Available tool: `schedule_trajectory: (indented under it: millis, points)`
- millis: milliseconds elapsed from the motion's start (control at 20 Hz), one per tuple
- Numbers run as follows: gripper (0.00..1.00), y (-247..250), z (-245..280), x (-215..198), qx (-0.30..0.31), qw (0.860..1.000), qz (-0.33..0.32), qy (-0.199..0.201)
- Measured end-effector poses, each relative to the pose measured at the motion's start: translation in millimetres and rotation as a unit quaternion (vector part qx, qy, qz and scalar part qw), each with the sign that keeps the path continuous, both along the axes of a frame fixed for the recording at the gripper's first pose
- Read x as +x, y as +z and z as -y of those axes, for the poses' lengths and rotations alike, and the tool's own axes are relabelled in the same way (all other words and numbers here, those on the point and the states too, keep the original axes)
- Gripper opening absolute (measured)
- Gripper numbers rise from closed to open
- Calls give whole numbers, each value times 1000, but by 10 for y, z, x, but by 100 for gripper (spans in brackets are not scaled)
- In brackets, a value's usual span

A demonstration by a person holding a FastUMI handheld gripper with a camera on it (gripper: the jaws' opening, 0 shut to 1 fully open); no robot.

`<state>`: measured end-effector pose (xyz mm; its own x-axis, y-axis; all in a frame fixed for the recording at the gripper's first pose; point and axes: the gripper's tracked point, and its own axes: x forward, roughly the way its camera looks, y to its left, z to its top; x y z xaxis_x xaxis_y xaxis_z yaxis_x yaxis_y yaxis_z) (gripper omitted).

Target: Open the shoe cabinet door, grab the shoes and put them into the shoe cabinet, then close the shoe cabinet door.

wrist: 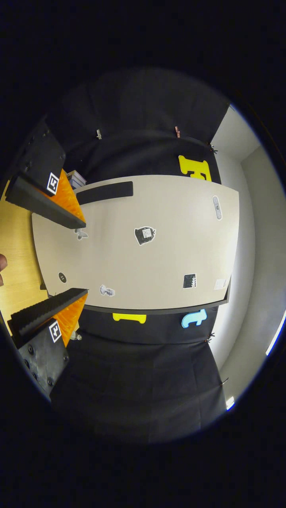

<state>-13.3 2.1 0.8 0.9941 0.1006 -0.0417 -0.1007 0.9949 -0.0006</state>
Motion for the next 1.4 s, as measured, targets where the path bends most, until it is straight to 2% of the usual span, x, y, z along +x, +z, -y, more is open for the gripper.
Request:
schedule_trajectory:
  millis: [1400]
  points:
    - [98,-17,-22,-95,-13,1000,0,-6]
